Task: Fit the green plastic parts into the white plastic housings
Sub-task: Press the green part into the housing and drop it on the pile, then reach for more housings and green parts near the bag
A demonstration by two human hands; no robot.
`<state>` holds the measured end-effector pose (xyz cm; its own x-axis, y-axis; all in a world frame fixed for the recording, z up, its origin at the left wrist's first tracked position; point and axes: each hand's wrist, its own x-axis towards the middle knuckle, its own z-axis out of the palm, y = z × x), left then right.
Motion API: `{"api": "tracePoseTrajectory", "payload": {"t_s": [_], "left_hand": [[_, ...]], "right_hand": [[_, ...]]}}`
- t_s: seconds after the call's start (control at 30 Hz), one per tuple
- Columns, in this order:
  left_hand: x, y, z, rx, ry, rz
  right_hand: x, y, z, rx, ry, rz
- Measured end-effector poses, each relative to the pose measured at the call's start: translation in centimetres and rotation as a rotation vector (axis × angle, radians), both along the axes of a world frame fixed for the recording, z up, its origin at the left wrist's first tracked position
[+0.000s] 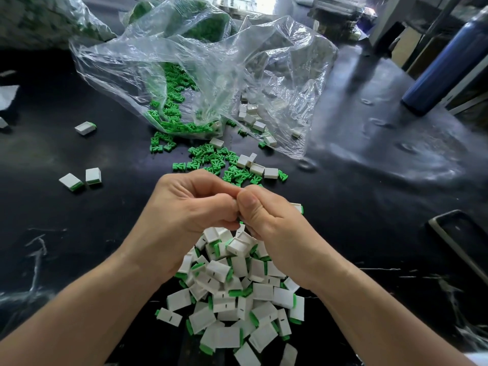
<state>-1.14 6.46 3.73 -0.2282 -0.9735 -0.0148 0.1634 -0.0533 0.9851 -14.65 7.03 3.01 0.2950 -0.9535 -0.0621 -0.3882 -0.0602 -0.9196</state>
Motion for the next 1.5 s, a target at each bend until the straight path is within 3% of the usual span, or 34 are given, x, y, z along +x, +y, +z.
{"api": "tracePoseTrajectory", "payload": {"t_s": [0.33, 0.5, 0.67, 0.77, 0.9, 1.03, 1.2, 1.3, 1.5], "left_hand": [[0.0, -0.2, 0.1, -0.022, -0.012, -0.074], [0.1, -0.3, 0.0, 0.020, -0.044, -0.002], [0.2, -0.5, 0.0, 0.001, -0.168, 0.060], [0.2, -0.2, -0.1, -0.030, -0.299, -0.026], [0.2, 0.0, -0.1, -0.060, -0.384, -0.076], [0.4, -0.4, -0.1, -0.071, -0.345, 0.030], [0.8, -1.1, -0.5, -0.034, -0.301, 0.244], [1.0, -1.7, -1.1, 0.018, -0.332, 0.313], [0.8, -1.8, -2.2, -0.061, -0.607, 0.311]], "right_hand": [[-0.9, -0.4, 0.4, 0.059, -0.163, 0.040], [-2.4, -1.7, 0.6, 0.094, -0.114, -0.092], [-5.1, -4.1, -0.9, -0.126, 0.231, -0.419], [-5.7, -4.8, -1.8, -0.234, 0.457, -0.486], [-5.6, -5.4, -2.8, -0.225, 0.570, -0.466], [-5.3, -5.3, -3.0, -0.277, 0.604, -0.435], [-3.9, -4.6, -2.4, -0.418, 0.449, -0.345], [-3.3, -4.4, -2.7, -0.391, 0.536, -0.252], [-3.2, -4.4, -3.1, -0.296, 0.649, -0.211]]}}
